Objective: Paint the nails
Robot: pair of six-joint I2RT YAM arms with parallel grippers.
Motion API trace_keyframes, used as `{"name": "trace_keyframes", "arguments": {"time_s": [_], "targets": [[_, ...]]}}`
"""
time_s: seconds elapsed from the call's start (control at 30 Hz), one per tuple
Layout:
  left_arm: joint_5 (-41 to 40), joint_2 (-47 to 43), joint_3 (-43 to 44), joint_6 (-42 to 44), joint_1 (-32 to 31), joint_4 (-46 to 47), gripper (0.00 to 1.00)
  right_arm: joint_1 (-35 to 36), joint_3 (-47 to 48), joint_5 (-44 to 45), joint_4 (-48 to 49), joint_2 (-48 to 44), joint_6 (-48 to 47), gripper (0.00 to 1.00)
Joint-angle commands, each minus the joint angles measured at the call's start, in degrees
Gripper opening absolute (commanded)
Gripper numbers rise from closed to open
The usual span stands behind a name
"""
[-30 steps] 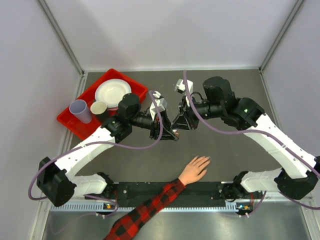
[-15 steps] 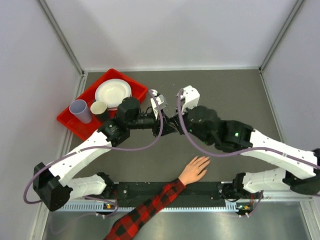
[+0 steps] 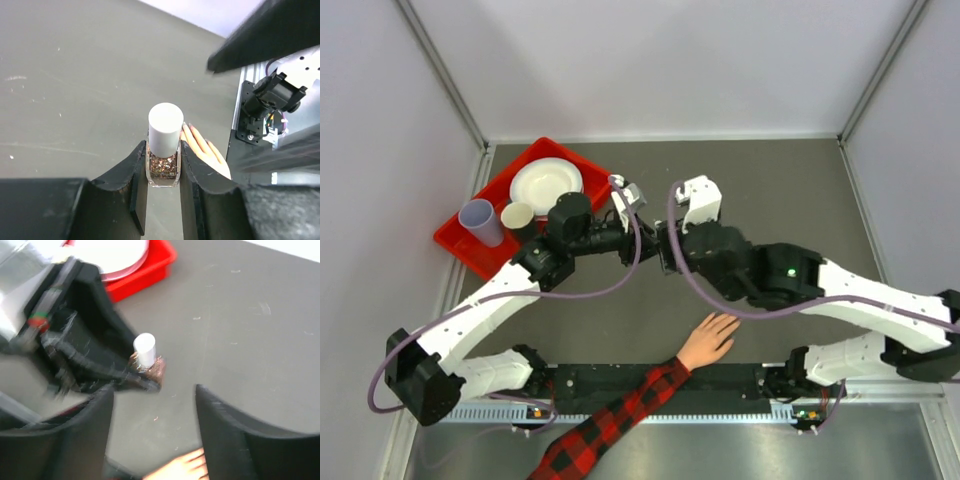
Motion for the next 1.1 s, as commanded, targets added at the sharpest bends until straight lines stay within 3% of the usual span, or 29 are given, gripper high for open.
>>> {"name": "trace_keyframes", "arguments": {"time_s": [0.0, 0.13, 0.27, 0.47, 0.67, 0.93, 1.03, 1.07], "targets": [[9.1, 0.5, 3.1, 1.8, 0.5, 6.6, 0.0, -5.9, 1.0, -22.4, 0.5, -7.8, -10.3, 0.71], [17.4, 2.6, 4.1, 0.3, 0.6, 7.3, 0.0, -15.9, 2.4, -45.9, -0.7, -10.4, -16.2, 0.74], [26.2, 4.1, 4.3, -2.6, 0.7, 9.9, 0.0, -22.6, 2.6, -61.1, -1.0, -10.4, -21.1, 0.73], [35.6, 6.3, 4.0, -9.5, 0.6, 15.7, 0.0, -33.3, 3.2, -84.6, 1.4, -7.1, -22.5, 0.57], [36.1, 5.8, 3.8, -9.8, 0.6, 16.0, 0.0, -33.8, 3.2, -87.4, 3.0, -3.7, -22.9, 0.52], [34.3, 5.1, 3.6, -9.4, 0.6, 15.6, 0.0, -33.9, 2.4, -90.4, 4.5, -2.8, -21.9, 0.24], [27.5, 4.4, 4.3, -6.0, 0.7, 11.3, 0.0, -33.7, 0.9, -91.4, 4.7, -3.5, -21.7, 0.15], [24.6, 4.4, 4.7, -5.1, 0.7, 9.8, 0.0, -33.9, 0.3, -91.0, 4.9, -3.8, -21.7, 0.07]]}}
